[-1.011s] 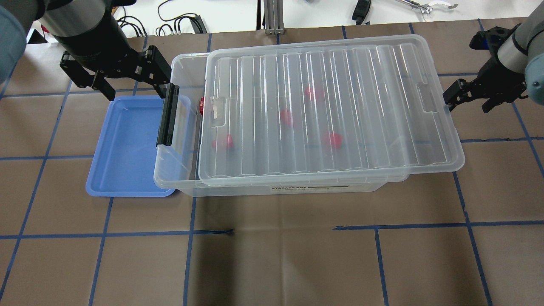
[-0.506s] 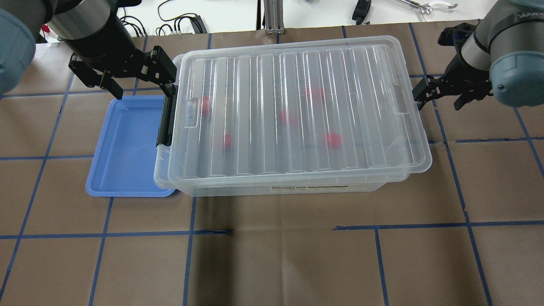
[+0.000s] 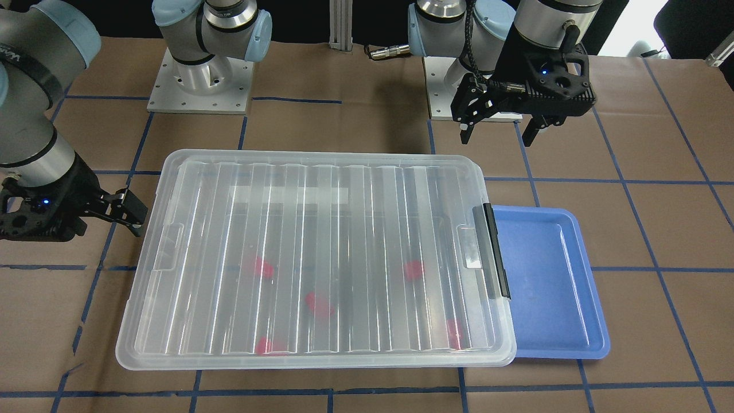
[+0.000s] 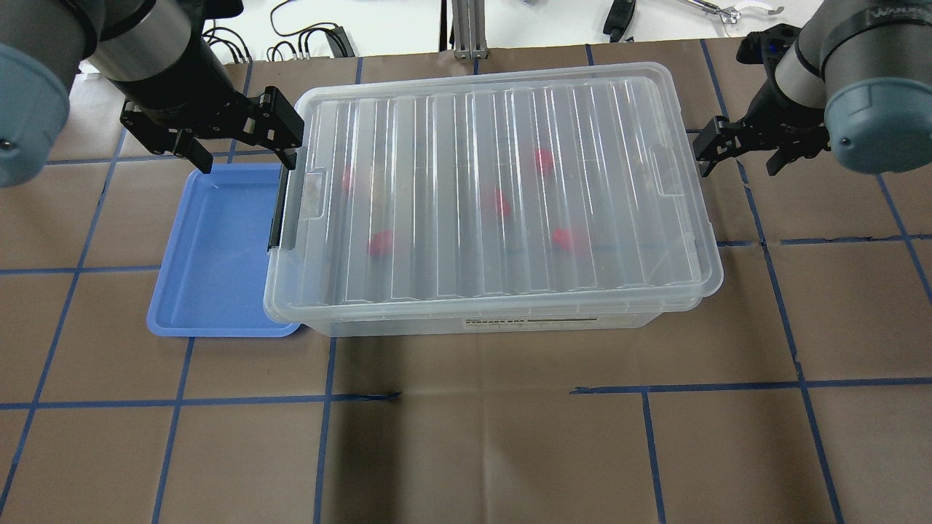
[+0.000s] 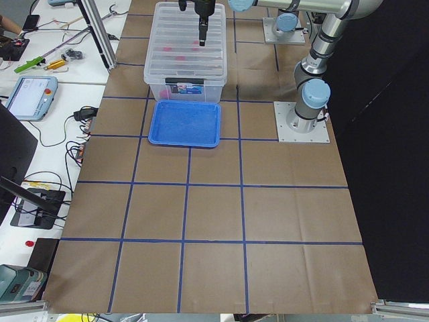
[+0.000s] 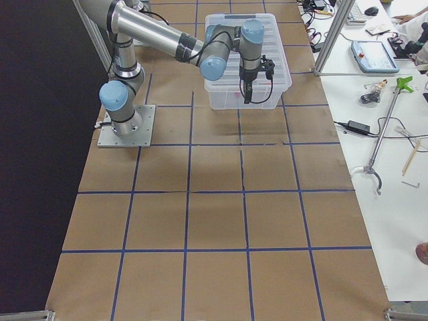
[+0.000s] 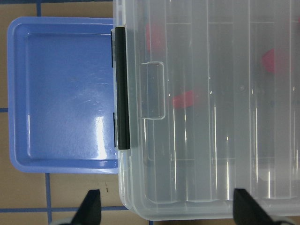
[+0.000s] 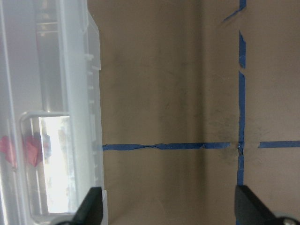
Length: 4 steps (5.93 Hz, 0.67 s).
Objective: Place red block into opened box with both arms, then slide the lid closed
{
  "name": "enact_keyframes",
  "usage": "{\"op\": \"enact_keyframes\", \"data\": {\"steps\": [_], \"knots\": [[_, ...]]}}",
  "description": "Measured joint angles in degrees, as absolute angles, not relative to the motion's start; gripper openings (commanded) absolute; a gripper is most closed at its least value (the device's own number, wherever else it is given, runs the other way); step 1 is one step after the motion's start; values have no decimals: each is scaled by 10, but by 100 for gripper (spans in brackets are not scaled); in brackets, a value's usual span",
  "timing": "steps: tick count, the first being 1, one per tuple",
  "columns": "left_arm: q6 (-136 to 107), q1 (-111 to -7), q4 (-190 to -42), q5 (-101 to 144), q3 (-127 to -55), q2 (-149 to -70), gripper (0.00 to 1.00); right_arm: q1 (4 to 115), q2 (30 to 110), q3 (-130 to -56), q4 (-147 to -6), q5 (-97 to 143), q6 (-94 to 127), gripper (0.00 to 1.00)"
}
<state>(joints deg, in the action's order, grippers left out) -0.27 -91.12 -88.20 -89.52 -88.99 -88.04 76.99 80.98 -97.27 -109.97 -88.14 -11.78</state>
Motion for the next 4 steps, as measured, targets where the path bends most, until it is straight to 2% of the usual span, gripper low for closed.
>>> {"op": "enact_keyframes", "data": {"steps": [2, 4], "knots": [[-3, -911, -882, -896, -890, -879, 98, 789, 821, -888, -996, -880, -71, 100], [-1, -911, -882, -897, -891, -877, 98, 859, 829, -817, -885, -882, 62, 100]]}}
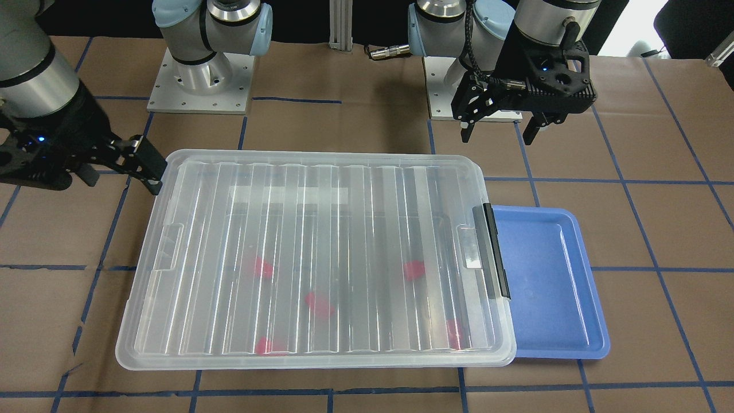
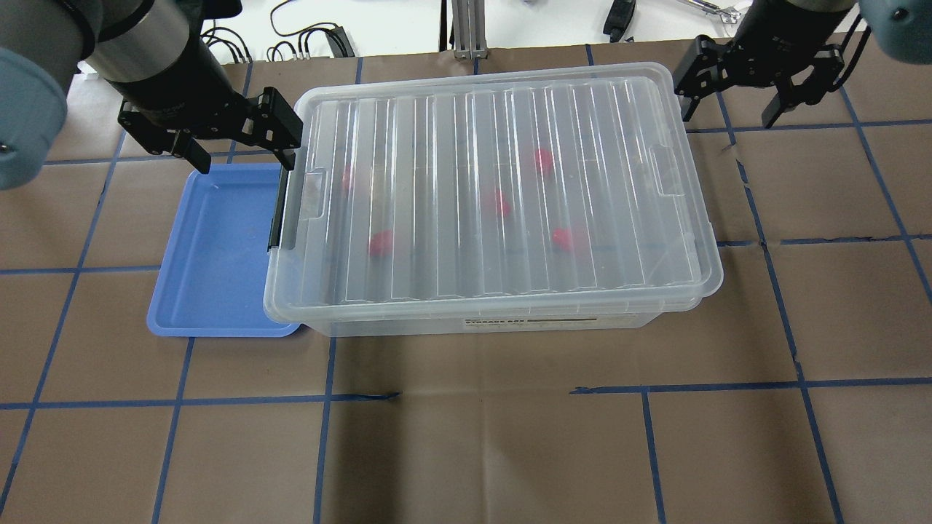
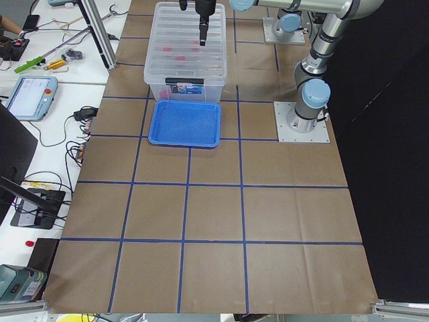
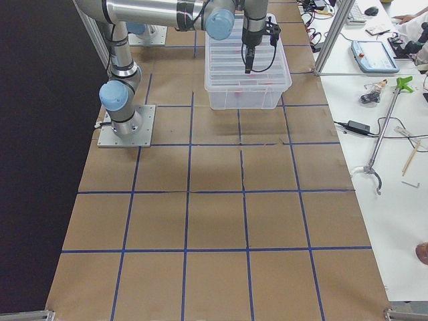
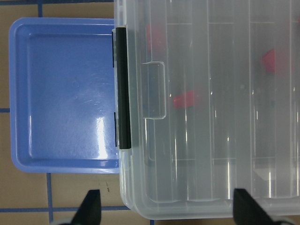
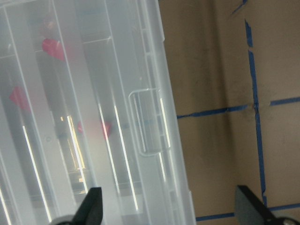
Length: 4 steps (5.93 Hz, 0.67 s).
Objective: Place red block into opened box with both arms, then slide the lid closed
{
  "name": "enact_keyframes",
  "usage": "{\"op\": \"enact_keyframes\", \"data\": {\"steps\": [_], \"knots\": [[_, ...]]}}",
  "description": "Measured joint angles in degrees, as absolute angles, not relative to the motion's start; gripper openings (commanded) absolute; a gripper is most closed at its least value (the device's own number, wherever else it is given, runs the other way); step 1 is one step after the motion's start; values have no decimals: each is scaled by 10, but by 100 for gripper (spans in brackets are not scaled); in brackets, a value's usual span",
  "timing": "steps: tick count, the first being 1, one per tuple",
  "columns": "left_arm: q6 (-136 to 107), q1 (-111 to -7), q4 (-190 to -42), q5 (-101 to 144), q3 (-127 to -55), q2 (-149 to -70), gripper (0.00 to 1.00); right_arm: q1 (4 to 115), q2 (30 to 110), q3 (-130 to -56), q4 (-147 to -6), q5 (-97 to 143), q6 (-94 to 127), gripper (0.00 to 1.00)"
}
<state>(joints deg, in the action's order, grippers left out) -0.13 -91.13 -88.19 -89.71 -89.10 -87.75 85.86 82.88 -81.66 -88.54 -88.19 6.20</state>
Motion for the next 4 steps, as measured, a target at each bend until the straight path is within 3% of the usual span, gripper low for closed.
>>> {"op": "enact_keyframes", "data": {"steps": [4], "knots": [[0, -911, -882, -897, -891, -877, 98, 889, 839, -797, -821, -887, 107, 100]]}}
